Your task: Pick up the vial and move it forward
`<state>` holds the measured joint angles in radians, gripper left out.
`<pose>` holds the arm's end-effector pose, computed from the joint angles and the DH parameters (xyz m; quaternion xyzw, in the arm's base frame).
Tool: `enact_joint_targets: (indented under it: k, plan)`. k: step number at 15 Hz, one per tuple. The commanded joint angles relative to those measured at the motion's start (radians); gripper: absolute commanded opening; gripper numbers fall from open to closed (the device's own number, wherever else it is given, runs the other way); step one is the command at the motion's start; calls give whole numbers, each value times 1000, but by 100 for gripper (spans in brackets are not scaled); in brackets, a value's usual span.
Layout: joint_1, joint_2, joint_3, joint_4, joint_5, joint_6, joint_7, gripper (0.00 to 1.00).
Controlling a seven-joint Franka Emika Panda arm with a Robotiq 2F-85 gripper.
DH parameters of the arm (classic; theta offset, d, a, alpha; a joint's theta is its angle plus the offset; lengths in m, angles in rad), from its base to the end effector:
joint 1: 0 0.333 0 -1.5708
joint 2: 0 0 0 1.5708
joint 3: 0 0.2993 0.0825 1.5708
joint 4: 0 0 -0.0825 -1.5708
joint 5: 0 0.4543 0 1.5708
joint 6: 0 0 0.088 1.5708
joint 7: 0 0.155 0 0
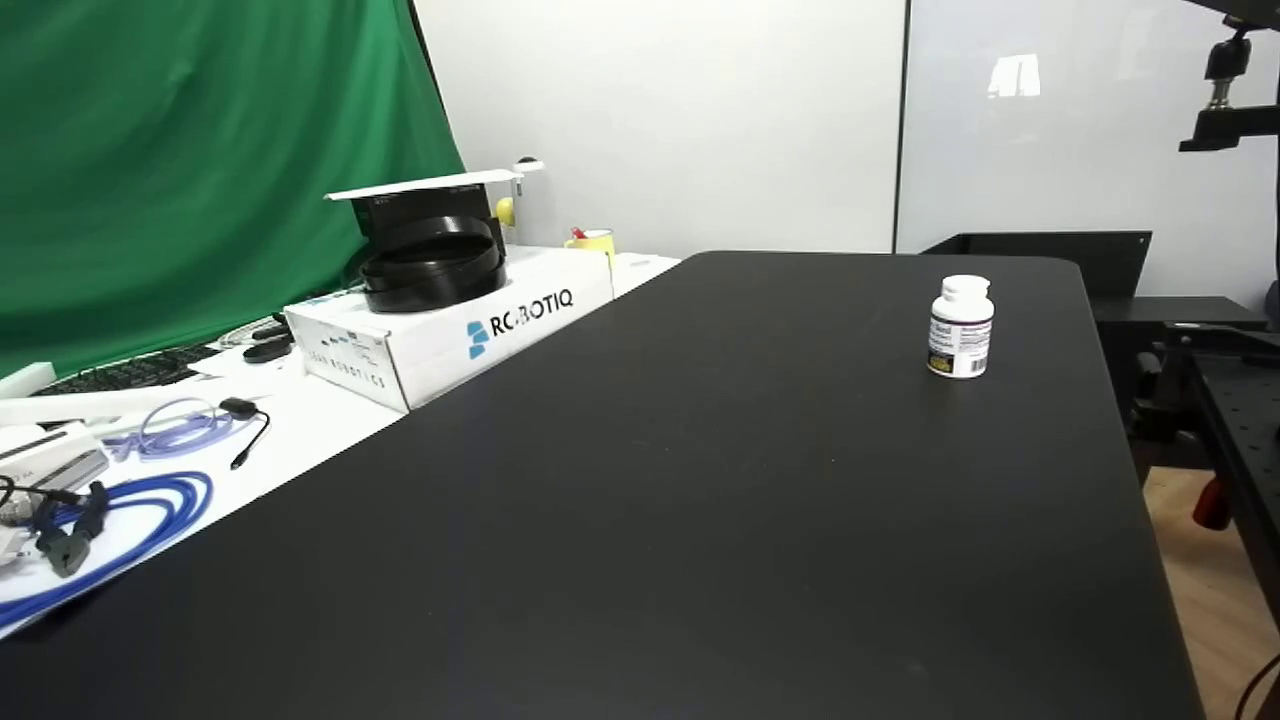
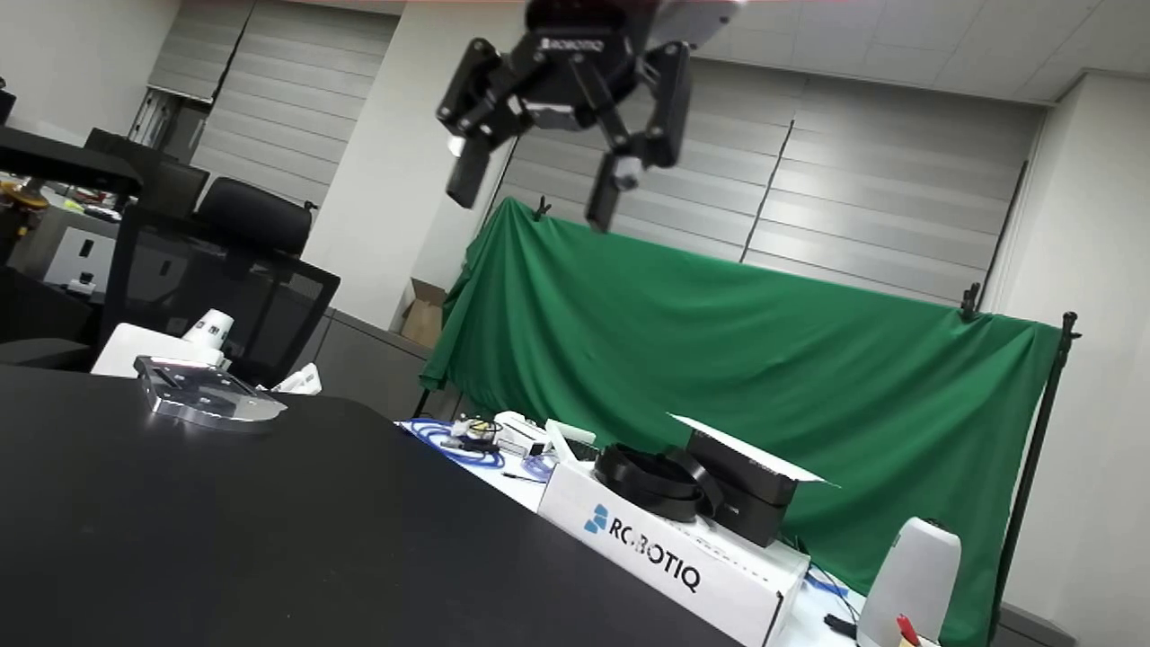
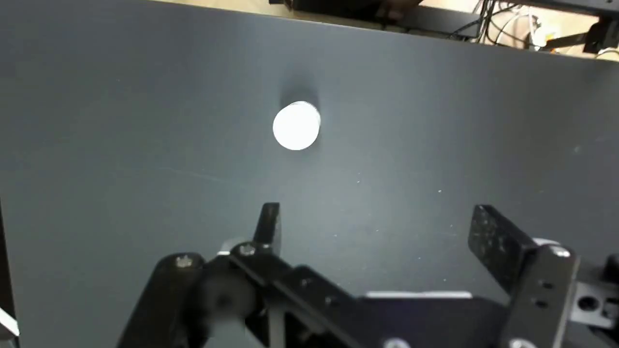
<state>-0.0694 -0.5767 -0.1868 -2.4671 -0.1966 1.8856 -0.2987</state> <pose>0.4333 -0.1316 0.4049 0.9968 0.0673 -0.0157 0.0398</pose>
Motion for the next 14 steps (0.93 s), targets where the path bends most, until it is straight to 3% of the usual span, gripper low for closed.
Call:
enact_joint_targets:
  k: [1, 7, 8, 14]
  plan:
    - [-40, 84, -79, 10, -16, 146, -84, 100]
    - [-79, 250, -143, -2, 16, 307, -166, 100]
    - [-85, 196, -127, -19, 10, 285, -161, 100]
    - [-89, 211, -121, -19, 9, 294, -160, 100]
